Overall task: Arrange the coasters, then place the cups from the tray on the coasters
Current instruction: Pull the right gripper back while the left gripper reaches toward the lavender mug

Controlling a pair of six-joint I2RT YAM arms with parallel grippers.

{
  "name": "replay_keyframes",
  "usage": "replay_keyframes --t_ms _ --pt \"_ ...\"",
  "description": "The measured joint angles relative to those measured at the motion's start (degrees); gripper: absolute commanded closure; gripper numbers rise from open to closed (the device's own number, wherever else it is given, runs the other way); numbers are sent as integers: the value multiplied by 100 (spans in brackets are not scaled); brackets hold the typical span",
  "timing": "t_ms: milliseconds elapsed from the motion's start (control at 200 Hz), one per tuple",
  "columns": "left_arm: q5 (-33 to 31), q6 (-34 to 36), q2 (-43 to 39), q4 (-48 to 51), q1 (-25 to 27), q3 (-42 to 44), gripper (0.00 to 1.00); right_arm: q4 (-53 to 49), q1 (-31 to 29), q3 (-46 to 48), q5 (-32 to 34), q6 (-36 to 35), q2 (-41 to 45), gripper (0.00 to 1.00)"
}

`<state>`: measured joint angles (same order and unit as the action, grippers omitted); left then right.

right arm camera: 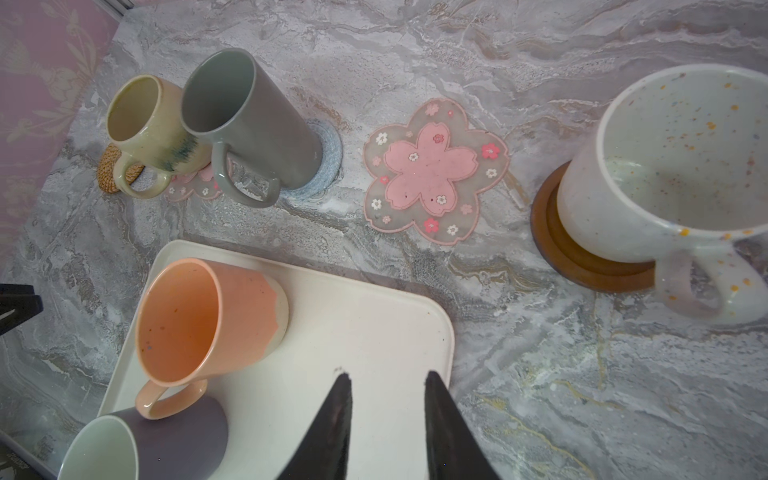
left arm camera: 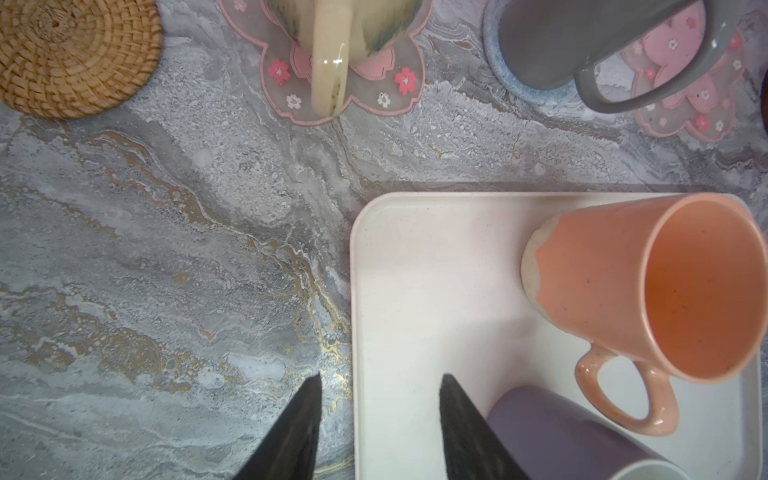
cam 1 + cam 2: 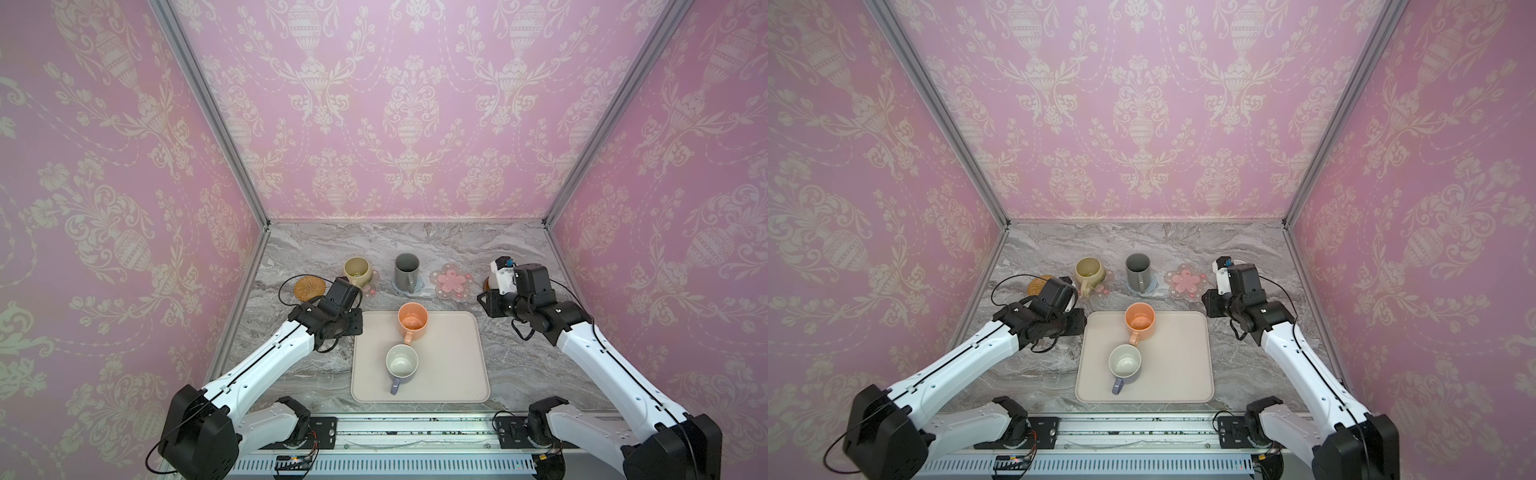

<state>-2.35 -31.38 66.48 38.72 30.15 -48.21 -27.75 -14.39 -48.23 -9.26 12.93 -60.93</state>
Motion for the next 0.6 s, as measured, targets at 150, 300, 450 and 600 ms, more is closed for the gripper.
replay_keyframes --t_ms 150,300,450,600 --pt "-109 28 -153 350 166 2 51 -179 -98 87 -46 24 35 67" --pt "-105 -68 -361 533 540 4 72 -382 -153 94 -42 20 35 67" --pt "-59 -234 -404 664 999 81 92 -470 -177 96 -42 22 48 67" --pt "-31 -420 -409 920 1567 114 100 -476 -188 127 -42 24 105 67"
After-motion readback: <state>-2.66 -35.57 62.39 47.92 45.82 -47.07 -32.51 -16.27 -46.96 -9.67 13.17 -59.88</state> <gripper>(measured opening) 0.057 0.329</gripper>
